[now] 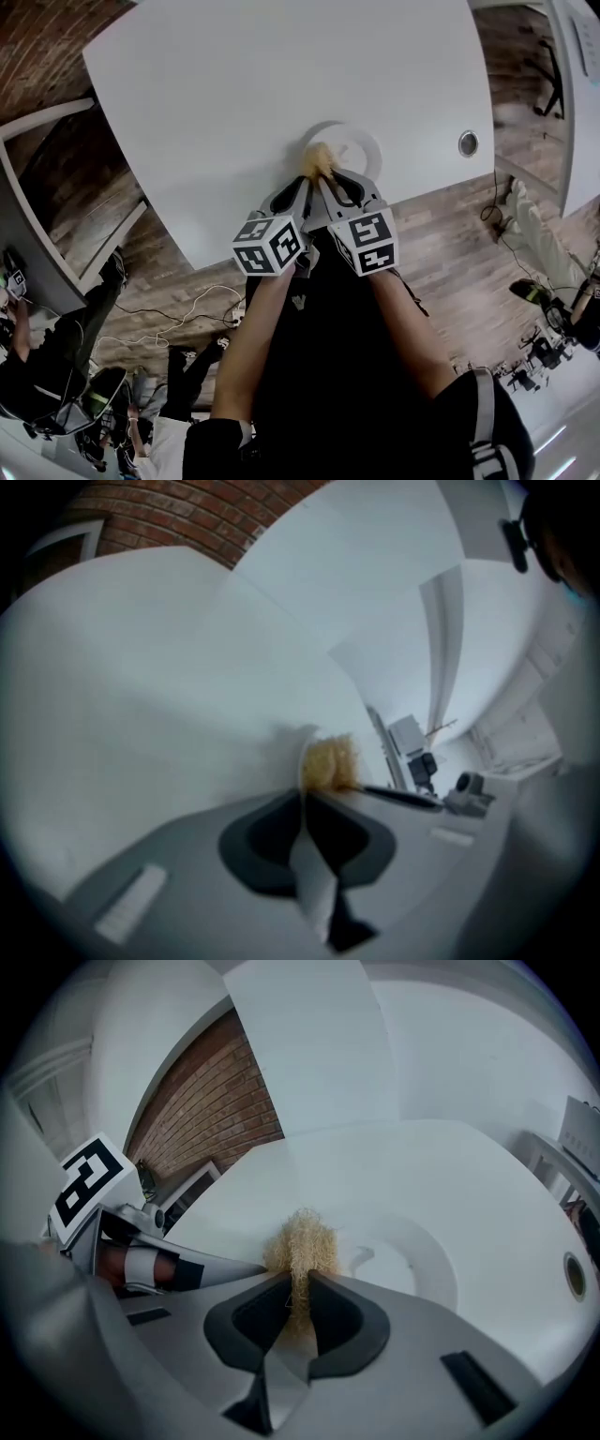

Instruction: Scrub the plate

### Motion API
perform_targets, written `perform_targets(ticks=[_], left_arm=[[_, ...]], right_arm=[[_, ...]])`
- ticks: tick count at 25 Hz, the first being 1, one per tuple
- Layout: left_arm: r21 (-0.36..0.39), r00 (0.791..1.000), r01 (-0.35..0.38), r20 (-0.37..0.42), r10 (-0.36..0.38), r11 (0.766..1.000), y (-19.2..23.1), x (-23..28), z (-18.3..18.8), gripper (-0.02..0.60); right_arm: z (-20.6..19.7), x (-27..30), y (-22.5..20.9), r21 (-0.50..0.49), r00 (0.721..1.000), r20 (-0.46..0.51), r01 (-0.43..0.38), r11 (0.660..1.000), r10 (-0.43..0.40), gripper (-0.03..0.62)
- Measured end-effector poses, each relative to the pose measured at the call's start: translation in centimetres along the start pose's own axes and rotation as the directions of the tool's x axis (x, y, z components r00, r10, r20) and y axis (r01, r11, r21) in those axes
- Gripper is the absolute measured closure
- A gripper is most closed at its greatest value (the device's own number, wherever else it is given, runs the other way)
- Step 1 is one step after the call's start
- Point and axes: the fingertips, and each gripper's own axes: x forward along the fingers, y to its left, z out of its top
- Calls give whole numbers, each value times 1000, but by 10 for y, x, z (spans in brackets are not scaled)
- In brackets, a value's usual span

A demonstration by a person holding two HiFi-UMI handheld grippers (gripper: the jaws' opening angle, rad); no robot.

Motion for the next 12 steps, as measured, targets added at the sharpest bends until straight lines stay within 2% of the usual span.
perform_targets(ticks=[7,12], left_arm=[[-19,1000,-4,12,4,1000,1,-3,2,557],[-23,1000,-10,19,11,1000,-1,-3,5,555]], right_arm=[[1,-1,-3,7,1000,-6,-2,1000,2,549],[-4,-10,-19,21,1000,-11,25,999,-25,549]])
